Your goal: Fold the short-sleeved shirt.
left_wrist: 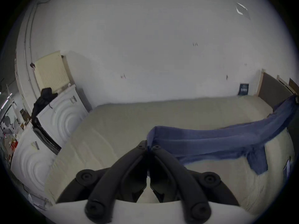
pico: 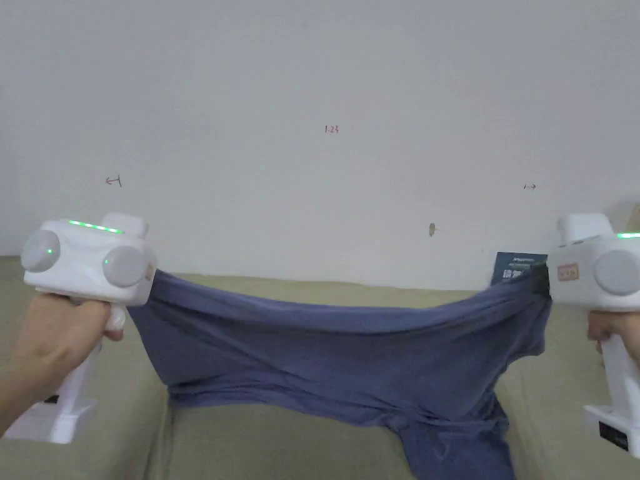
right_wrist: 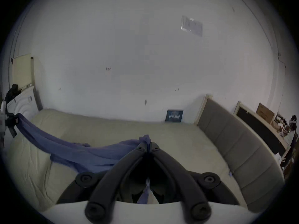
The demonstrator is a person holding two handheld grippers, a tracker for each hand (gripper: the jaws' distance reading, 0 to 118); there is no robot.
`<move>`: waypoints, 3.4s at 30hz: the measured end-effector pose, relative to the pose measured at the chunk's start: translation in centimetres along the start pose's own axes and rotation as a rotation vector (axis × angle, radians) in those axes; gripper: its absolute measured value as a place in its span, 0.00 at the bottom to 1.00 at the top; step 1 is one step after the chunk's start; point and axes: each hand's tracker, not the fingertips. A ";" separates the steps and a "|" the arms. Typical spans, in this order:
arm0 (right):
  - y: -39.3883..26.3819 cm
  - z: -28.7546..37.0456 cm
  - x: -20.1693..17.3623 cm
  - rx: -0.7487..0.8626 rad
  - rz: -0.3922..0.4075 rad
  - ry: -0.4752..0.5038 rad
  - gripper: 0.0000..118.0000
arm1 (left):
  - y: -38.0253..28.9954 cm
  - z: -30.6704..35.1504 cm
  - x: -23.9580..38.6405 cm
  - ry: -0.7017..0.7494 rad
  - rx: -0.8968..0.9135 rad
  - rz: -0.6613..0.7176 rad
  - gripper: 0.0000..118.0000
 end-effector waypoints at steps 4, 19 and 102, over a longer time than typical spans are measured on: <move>-6.2 4.6 -0.2 -0.051 -0.116 0.064 0.00 | -6.2 3.1 -0.8 -0.038 -0.052 -0.013 0.01; -26.6 24.0 0.1 -0.146 -0.070 0.113 0.00 | -27.5 16.6 -7.4 -0.155 -0.182 0.068 0.01; -32.7 26.2 -1.2 -0.324 -0.120 0.134 0.02 | -34.6 19.8 -8.8 -0.300 -0.345 0.128 0.01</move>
